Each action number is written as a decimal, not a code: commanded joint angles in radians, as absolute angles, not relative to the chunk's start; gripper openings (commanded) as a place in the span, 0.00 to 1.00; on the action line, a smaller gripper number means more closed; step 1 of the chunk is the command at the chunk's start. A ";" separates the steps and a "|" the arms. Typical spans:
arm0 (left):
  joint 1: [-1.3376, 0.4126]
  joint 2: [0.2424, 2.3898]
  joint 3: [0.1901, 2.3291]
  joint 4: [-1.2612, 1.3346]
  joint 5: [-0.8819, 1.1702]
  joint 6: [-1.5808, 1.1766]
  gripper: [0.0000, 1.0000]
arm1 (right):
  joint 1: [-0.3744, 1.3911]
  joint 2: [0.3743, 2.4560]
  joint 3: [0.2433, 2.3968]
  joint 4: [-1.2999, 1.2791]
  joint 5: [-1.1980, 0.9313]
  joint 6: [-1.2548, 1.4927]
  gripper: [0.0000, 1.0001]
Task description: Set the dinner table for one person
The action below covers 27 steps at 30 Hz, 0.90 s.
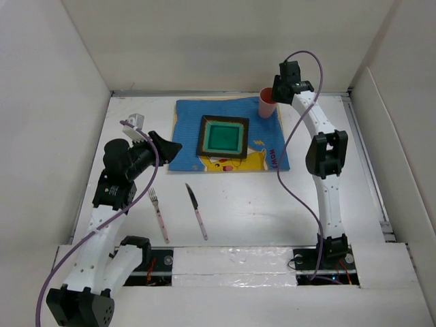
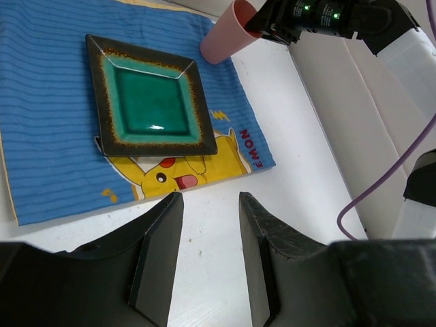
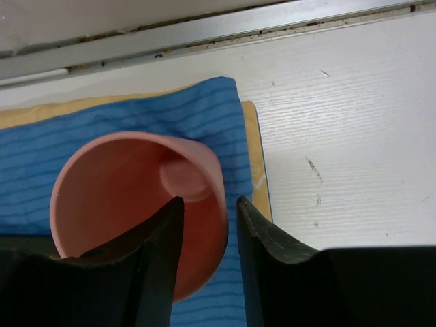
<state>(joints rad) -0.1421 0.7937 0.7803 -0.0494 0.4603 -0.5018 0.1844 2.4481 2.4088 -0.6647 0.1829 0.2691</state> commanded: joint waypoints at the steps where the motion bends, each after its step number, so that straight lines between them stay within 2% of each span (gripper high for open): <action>1: -0.138 0.802 0.790 -0.006 0.474 -0.497 0.35 | 0.183 2.335 2.401 -0.580 0.147 0.282 0.47; 8: -0.138 0.807 0.790 -0.008 0.471 -0.499 0.35 | 0.183 2.226 2.361 -0.560 0.115 0.295 0.52; 11: -0.138 0.805 0.790 -0.008 0.477 -0.500 0.35 | 0.183 2.107 2.263 -0.513 0.103 0.293 0.56; 14: -0.138 0.807 0.785 -0.008 0.482 -0.499 0.29 | 0.183 1.952 2.116 -0.439 0.103 0.291 0.58; 15: -0.138 0.799 0.782 -0.008 0.483 -0.500 0.24 | 0.193 1.909 2.070 -0.405 0.074 0.293 0.57; 16: -0.138 0.796 0.782 -0.008 0.486 -0.502 0.21 | 0.202 1.805 2.009 -0.379 0.063 0.290 0.53; 17: -0.138 0.795 0.785 -0.008 0.483 -0.500 0.16 | 0.218 1.748 1.855 -0.347 0.048 0.293 0.44; 18: -0.138 0.793 0.787 -0.008 0.479 -0.499 0.06 | 0.265 1.691 1.762 -0.262 0.023 0.299 0.16; 19: -0.138 0.793 0.785 -0.008 0.474 -0.499 0.02 | 0.299 1.578 1.665 -0.208 0.011 0.313 0.02; 21: -0.138 0.781 0.784 -0.006 0.469 -0.499 0.00 | 0.383 1.485 1.399 -0.070 -0.023 0.321 0.00; 24: -0.138 0.772 0.785 -0.006 0.440 -0.496 0.00 | 0.595 1.376 1.150 0.032 -0.009 0.344 0.00; 25: -0.138 0.769 0.782 -0.009 0.430 -0.494 0.00 | 0.705 1.362 1.105 0.041 -0.006 0.372 0.00; 27: -0.138 0.750 0.782 -0.008 0.428 -0.497 0.00 | 0.816 1.359 1.018 0.035 0.082 0.399 0.00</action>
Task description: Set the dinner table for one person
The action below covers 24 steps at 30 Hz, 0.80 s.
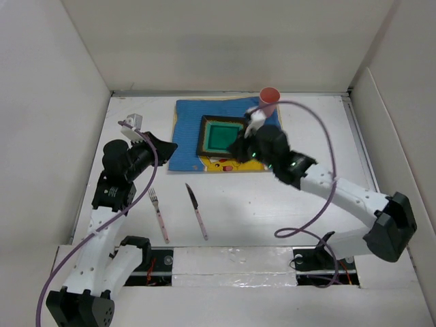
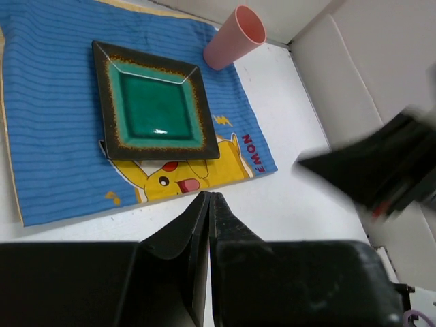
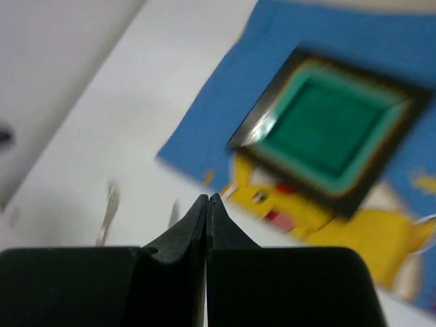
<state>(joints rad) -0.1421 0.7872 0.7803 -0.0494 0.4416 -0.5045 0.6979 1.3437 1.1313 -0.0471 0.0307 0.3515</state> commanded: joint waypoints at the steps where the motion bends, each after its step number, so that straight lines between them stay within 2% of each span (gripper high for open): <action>1: -0.138 0.744 0.782 -0.008 0.419 -0.497 0.00 | 0.871 1.359 1.000 0.019 0.121 0.422 0.00; 3: -0.138 0.732 0.791 -0.015 0.391 -0.494 0.00 | 1.077 1.377 0.965 -0.039 0.232 0.474 0.00; 4: -0.138 0.729 0.792 -0.015 0.388 -0.492 0.02 | 1.078 1.388 0.959 -0.055 0.273 0.492 0.00; 5: -0.138 0.718 0.792 -0.018 0.388 -0.492 0.06 | 1.157 1.400 0.959 -0.076 0.320 0.508 0.00; 6: -0.138 0.710 0.790 -0.014 0.388 -0.494 0.17 | 1.187 1.440 0.962 -0.115 0.381 0.520 0.08; 8: -0.138 0.706 0.790 -0.008 0.384 -0.499 0.26 | 1.230 1.489 0.977 -0.129 0.396 0.561 0.29; 9: -0.129 0.707 0.793 -0.009 0.380 -0.499 0.33 | 1.267 1.517 0.986 -0.132 0.405 0.572 0.46; 11: -0.129 0.704 0.792 -0.011 0.387 -0.499 0.40 | 1.304 1.606 1.030 -0.135 0.416 0.577 0.51; 12: -0.129 0.697 0.788 -0.009 0.387 -0.499 0.47 | 1.336 1.638 1.051 -0.149 0.425 0.575 0.52; 14: -0.129 0.703 0.792 -0.011 0.379 -0.499 0.50 | 1.359 1.725 1.129 -0.182 0.433 0.574 0.52; 20: -0.129 0.696 0.796 -0.020 0.376 -0.497 0.51 | 1.370 1.871 1.215 -0.241 0.469 0.581 0.51; 24: -0.129 0.690 0.793 -0.017 0.390 -0.499 0.50 | 1.370 1.934 1.235 -0.261 0.482 0.587 0.37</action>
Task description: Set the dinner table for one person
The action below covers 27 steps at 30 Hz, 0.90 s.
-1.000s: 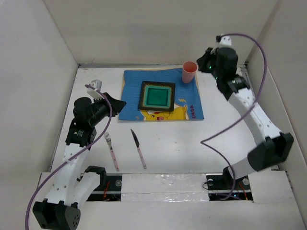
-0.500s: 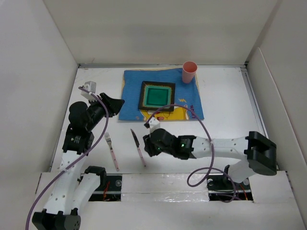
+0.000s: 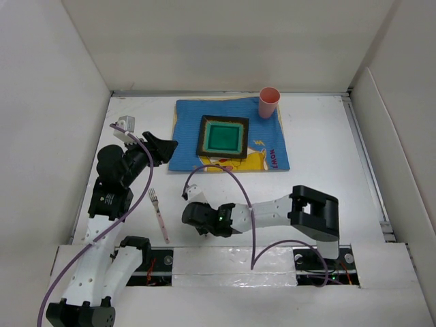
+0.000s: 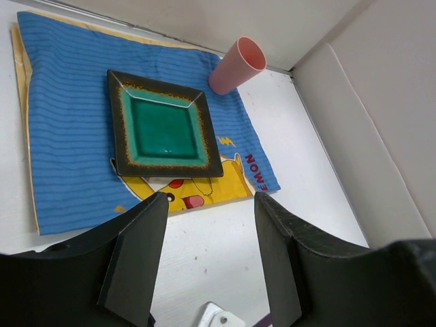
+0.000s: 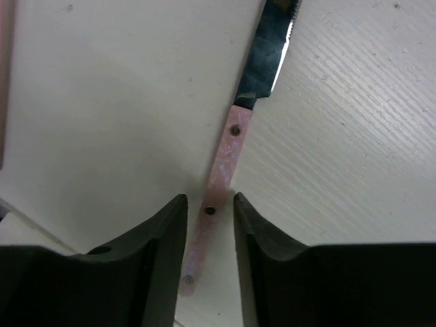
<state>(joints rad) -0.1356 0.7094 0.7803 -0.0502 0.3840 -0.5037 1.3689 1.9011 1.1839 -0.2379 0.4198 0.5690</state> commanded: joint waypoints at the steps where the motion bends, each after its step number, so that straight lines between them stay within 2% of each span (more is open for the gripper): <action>1: -0.129 0.692 0.795 -0.015 0.388 -0.499 0.51 | 1.370 1.950 1.256 -0.279 0.491 0.595 0.35; 3: -0.129 0.704 0.801 -0.020 0.390 -0.497 0.50 | 1.370 1.976 1.270 -0.319 0.517 0.615 0.30; 5: -0.129 0.698 0.795 -0.012 0.406 -0.502 0.50 | 1.370 1.976 1.267 -0.313 0.520 0.614 0.18; 6: -0.129 0.698 0.792 -0.009 0.414 -0.503 0.50 | 1.370 1.965 1.266 -0.308 0.529 0.612 0.06; 7: -0.129 0.696 0.793 -0.009 0.413 -0.503 0.50 | 1.370 1.957 1.269 -0.316 0.532 0.617 0.01; 9: -0.129 0.709 0.798 -0.015 0.403 -0.502 0.50 | 1.370 1.924 1.276 -0.347 0.572 0.633 0.00; 14: -0.129 0.712 0.792 -0.009 0.411 -0.503 0.50 | 1.322 1.658 1.210 -0.324 0.650 0.606 0.00; 18: -0.129 0.719 0.778 -0.006 0.451 -0.512 0.50 | 1.152 1.479 1.074 -0.211 0.570 0.504 0.00; 23: -0.129 0.723 0.781 0.012 0.445 -0.511 0.50 | 0.864 1.479 1.061 -0.187 0.462 0.440 0.00; 27: -0.129 0.729 0.782 0.011 0.440 -0.511 0.50 | 0.737 1.572 1.133 -0.193 0.417 0.397 0.00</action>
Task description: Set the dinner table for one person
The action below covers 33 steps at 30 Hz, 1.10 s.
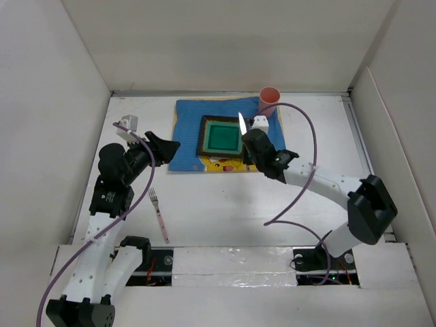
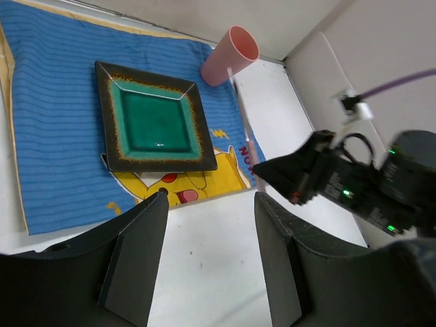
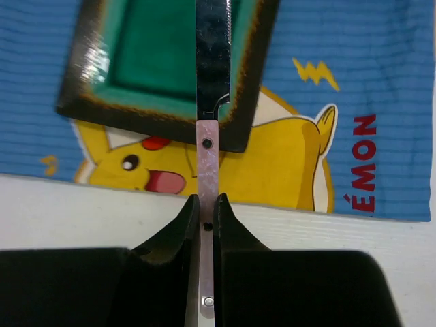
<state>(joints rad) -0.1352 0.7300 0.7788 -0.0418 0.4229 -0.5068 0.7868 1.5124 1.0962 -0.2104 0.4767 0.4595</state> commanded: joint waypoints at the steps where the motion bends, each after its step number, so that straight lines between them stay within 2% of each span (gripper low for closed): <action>1: -0.129 0.729 0.782 0.009 0.440 -0.509 0.50 | 0.714 1.591 1.149 -0.198 0.411 0.391 0.00; 14: -0.129 0.744 0.770 0.021 0.465 -0.522 0.50 | 0.488 1.903 1.410 -0.276 0.288 0.319 0.00; 28: -0.129 0.743 0.767 0.023 0.442 -0.525 0.50 | 0.422 2.086 1.565 -0.337 0.246 0.299 0.00; 31: -0.129 0.749 0.770 0.008 0.408 -0.522 0.50 | 0.413 2.085 1.557 -0.324 0.241 0.305 0.17; 32: -0.129 0.747 0.769 0.006 0.400 -0.525 0.49 | 0.413 2.076 1.545 -0.319 0.227 0.311 0.26; 33: -0.129 0.750 0.765 0.009 0.393 -0.525 0.50 | 0.413 2.060 1.533 -0.311 0.226 0.311 0.29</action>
